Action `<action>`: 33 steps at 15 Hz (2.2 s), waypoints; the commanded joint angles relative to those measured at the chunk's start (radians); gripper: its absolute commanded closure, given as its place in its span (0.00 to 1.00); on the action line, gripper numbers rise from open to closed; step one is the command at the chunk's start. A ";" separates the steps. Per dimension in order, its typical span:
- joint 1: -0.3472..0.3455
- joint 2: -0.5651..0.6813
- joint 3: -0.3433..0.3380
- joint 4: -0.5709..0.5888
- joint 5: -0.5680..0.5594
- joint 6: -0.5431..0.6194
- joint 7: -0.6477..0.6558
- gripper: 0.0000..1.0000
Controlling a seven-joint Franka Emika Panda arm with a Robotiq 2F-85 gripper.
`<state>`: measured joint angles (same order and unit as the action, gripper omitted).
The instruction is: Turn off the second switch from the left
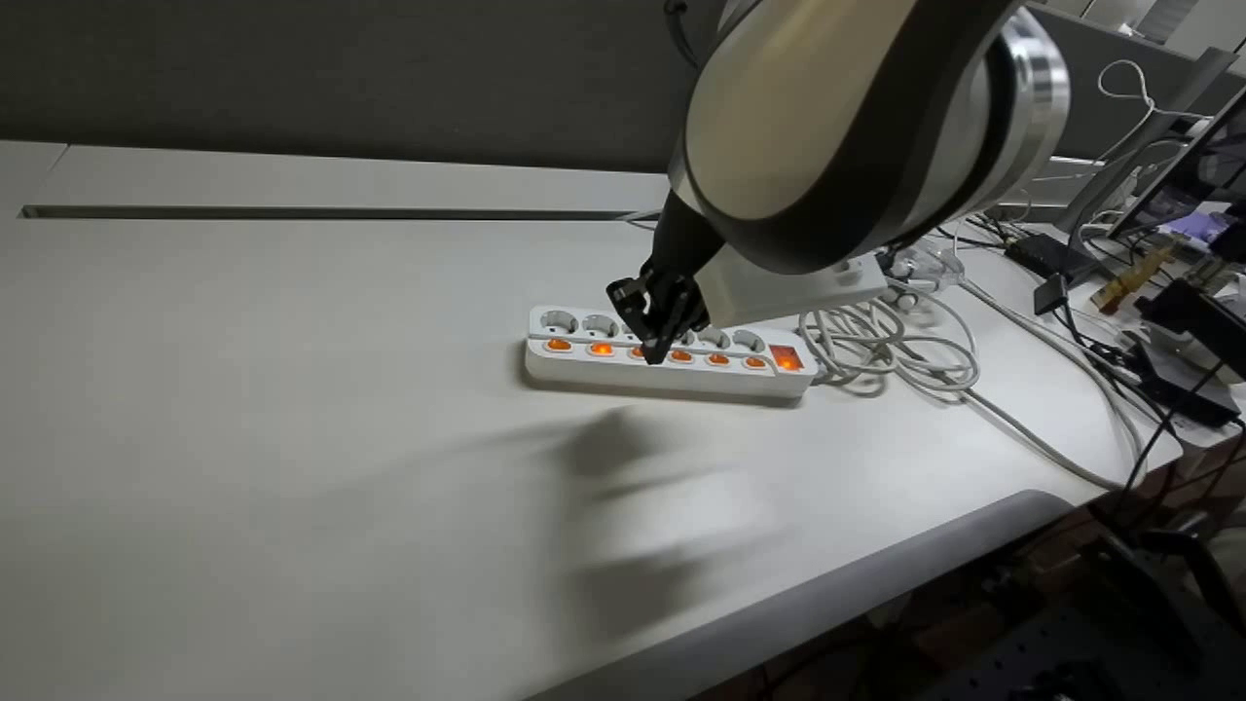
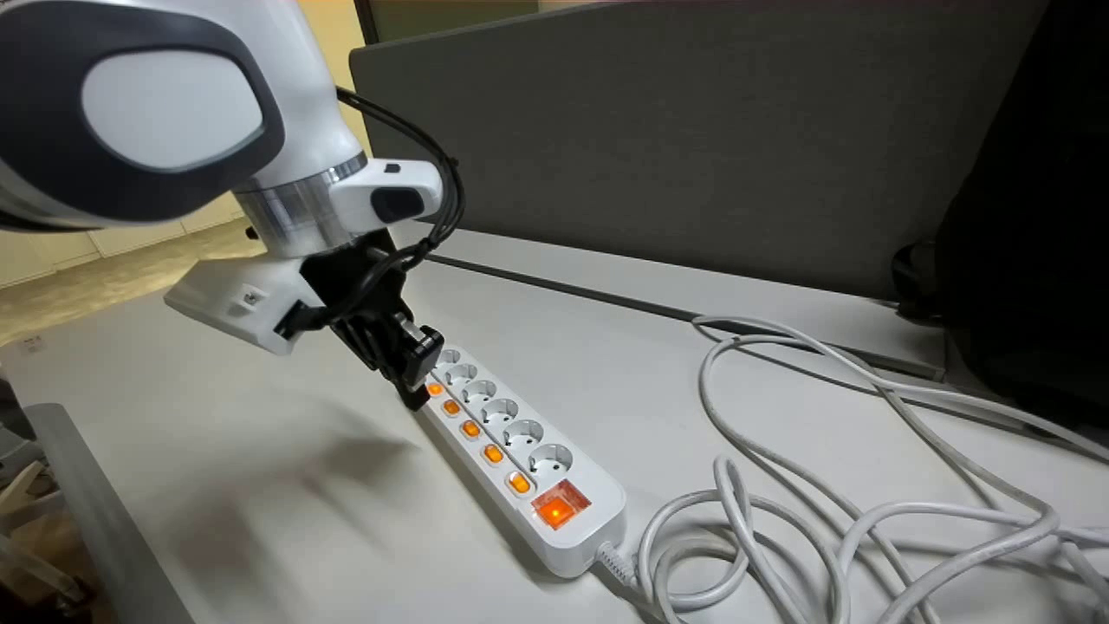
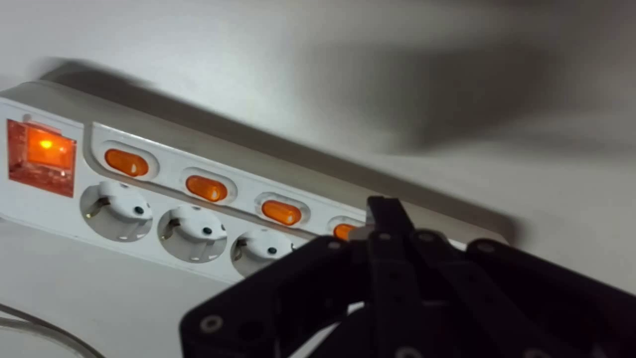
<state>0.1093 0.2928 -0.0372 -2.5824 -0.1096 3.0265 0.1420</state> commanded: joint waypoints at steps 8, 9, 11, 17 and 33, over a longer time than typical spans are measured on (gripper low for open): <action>0.185 0.132 -0.093 0.111 0.174 0.103 0.110 1.00; 0.208 0.137 -0.114 0.121 0.186 0.091 0.126 1.00; 0.260 0.142 -0.166 0.142 0.199 0.030 0.165 1.00; 0.319 0.140 -0.223 0.190 0.141 -0.138 0.289 1.00; 0.260 0.240 -0.207 0.345 0.152 -0.398 0.541 1.00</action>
<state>0.4008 0.4637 -0.2571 -2.3077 0.0582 2.7403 0.5856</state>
